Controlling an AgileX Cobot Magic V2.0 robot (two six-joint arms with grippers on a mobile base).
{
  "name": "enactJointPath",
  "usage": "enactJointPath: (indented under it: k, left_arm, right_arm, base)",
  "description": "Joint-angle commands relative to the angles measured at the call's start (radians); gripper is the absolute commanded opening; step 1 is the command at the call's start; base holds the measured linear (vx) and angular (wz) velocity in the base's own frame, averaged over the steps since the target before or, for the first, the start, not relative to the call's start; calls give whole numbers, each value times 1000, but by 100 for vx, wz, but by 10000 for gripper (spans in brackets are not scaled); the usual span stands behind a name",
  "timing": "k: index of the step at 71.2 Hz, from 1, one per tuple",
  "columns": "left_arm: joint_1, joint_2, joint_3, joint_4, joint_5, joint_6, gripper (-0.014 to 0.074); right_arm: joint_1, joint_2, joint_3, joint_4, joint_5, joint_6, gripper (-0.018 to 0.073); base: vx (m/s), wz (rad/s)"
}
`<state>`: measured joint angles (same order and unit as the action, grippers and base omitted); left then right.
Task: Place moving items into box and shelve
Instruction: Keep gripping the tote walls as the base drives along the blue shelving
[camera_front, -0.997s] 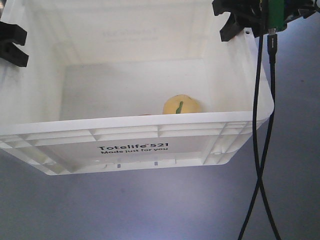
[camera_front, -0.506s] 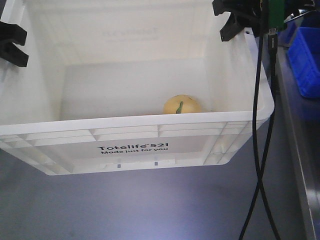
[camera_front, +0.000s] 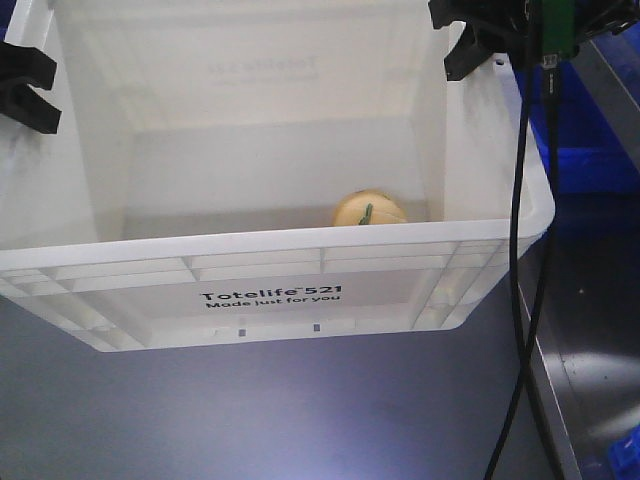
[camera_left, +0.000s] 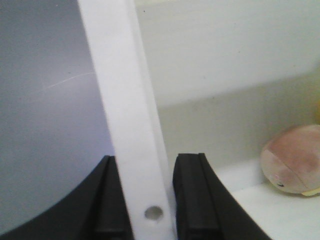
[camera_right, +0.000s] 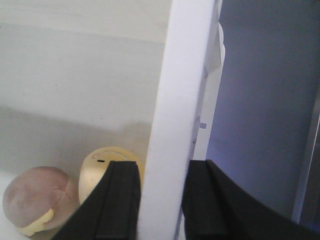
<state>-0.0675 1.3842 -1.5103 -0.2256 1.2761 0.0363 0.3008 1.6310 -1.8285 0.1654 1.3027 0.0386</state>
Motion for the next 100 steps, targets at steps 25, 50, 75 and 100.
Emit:
enactJointPath:
  k: [25, 50, 75, 100]
  left_arm:
    - [-8, -40, -44, -76, -90, 21, -17]
    - [-8, -39, -44, -76, -90, 21, -17]
    - [-8, -39, -44, -76, -90, 21, -17]
    - [-8, -39, -44, -76, -90, 21, -17]
  right_arm:
    - [5, -60, -48, 83, -19, -15, -12]
    - [5, -60, -48, 83, -19, -15, -12]
    - [5, -60, -48, 83, -19, -15, -12]
    - [5, -60, -48, 83, -19, -15, -12]
  base:
    - [38, -4]
    - [43, 3]
    - [46, -4]
    - [46, -5]
